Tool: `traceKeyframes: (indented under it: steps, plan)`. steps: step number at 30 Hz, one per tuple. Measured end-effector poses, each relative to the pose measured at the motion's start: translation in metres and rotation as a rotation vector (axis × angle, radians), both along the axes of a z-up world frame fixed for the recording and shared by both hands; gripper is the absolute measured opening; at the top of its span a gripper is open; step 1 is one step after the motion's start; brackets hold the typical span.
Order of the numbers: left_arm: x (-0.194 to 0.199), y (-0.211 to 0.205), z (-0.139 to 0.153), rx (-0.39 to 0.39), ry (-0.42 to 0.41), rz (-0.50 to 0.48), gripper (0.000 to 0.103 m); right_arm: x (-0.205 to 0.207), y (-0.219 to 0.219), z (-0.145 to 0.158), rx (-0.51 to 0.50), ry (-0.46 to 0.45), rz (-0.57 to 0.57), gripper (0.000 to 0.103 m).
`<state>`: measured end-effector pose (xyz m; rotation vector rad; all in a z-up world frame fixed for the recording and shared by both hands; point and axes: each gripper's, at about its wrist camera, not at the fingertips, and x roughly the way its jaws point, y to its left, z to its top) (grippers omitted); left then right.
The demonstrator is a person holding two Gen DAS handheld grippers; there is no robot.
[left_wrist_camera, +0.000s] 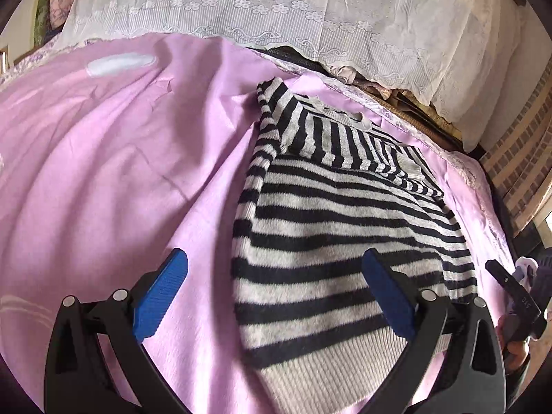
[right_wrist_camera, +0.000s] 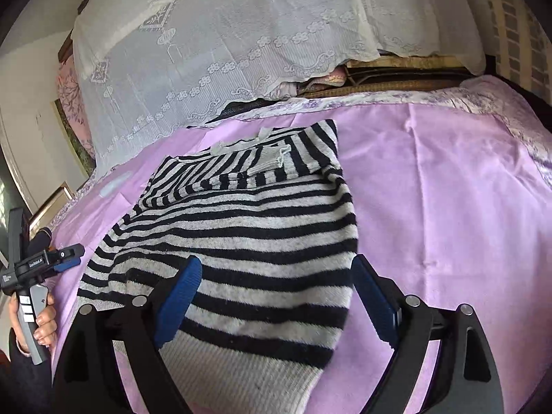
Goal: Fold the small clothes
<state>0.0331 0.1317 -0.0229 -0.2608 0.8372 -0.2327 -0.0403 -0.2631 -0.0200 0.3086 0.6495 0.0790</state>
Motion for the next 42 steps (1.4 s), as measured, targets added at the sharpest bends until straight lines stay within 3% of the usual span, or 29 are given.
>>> traceKeyframes:
  steps: [3,7,11,18,25,27,31,34,35,37,39,42]
  plan:
    - [-0.015,0.007,-0.011,-0.06,0.037,-0.051,0.098,-0.015,-0.022,-0.014,0.115,0.044,-0.029,0.089]
    - [-0.035,-0.004,-0.016,-0.063,0.029,-0.159,0.098,-0.028,-0.037,-0.028,0.257,0.083,-0.026,0.089]
    - [-0.042,-0.017,-0.025,-0.068,0.066,-0.244,0.098,-0.036,-0.033,-0.03,0.305,0.081,0.01,0.088]
    - [-0.047,-0.033,-0.024,-0.075,0.051,-0.294,0.098,-0.032,-0.011,-0.036,0.328,0.136,0.11,0.072]
    - [-0.048,-0.033,-0.029,-0.121,0.061,-0.276,0.096,-0.032,-0.008,-0.038,0.317,0.152,0.106,0.071]
    - [-0.049,-0.029,-0.029,-0.121,0.059,-0.257,0.083,-0.031,-0.008,-0.038,0.312,0.155,0.108,0.071]
    - [-0.035,-0.023,-0.034,-0.137,0.088,-0.225,0.08,-0.022,-0.008,-0.041,0.315,0.185,0.125,0.071]
    - [-0.026,-0.03,-0.035,-0.086,0.1,-0.229,0.081,-0.012,-0.005,-0.041,0.294,0.205,0.153,0.071]
    - [-0.025,-0.034,-0.035,-0.064,0.1,-0.237,0.082,-0.01,-0.005,-0.041,0.29,0.205,0.155,0.068]
    - [-0.028,-0.037,-0.034,-0.042,0.088,-0.244,0.081,-0.008,-0.005,-0.042,0.28,0.207,0.14,0.049]
    - [-0.032,-0.034,-0.033,-0.051,0.071,-0.23,0.067,-0.009,-0.009,-0.046,0.301,0.216,0.136,0.029]
    - [-0.033,-0.026,-0.033,-0.076,0.062,-0.211,0.049,-0.009,-0.006,-0.048,0.303,0.228,0.156,0.026]
